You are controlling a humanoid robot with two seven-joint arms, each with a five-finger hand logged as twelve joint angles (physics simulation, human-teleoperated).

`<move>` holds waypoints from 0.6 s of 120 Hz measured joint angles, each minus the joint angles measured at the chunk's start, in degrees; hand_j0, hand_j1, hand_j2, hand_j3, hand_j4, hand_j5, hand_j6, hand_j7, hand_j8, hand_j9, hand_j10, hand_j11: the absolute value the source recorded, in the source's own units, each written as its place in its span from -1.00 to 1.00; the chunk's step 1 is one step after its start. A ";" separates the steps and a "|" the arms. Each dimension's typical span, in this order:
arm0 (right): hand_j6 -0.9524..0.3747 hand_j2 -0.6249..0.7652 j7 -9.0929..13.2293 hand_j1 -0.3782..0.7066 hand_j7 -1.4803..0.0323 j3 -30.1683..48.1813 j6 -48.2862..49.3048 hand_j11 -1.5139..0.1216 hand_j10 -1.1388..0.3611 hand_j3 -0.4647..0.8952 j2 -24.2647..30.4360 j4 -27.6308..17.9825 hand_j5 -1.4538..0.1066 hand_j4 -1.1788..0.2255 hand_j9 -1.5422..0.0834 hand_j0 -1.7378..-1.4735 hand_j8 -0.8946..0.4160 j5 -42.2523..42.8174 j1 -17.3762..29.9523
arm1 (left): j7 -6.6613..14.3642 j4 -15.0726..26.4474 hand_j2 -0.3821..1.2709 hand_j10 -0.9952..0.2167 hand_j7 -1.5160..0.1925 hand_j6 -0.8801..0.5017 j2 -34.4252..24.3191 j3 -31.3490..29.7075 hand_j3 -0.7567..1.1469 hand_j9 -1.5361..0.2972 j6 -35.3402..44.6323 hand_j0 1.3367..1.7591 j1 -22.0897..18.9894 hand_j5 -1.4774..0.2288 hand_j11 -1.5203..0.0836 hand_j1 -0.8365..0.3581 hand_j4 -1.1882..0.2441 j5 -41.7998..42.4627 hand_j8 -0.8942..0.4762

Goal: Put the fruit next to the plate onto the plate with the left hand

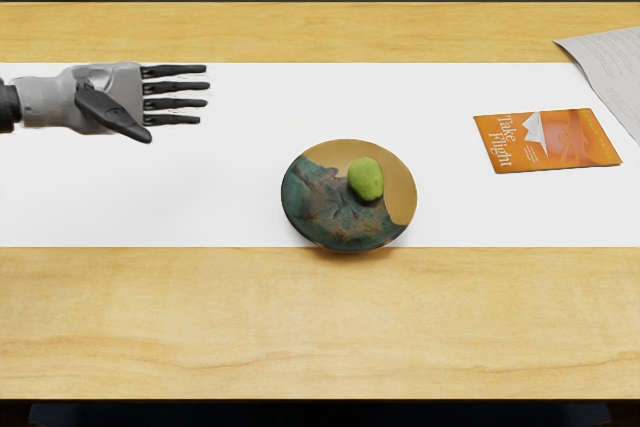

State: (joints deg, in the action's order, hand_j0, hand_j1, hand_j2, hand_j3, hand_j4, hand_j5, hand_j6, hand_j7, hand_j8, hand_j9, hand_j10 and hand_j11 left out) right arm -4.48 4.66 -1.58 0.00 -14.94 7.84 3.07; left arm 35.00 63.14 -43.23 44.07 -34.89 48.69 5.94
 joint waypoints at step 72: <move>0.41 -0.11 0.00 -0.91 0.93 0.00 0.00 0.83 0.50 -0.32 0.00 0.00 0.84 0.66 0.87 -0.40 0.34 -0.01 0.00 | 0.00 -7.53 -0.54 0.64 0.77 0.27 -7.40 0.11 -0.20 0.67 -0.16 0.52 -2.38 0.73 0.89 0.98 0.66 1.61 0.30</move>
State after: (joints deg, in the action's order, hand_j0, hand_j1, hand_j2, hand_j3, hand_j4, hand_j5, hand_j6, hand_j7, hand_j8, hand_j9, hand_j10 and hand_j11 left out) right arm -4.48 4.66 -1.58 0.00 -14.94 7.82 3.08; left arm 35.00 55.61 -50.64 44.19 -35.05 46.31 7.54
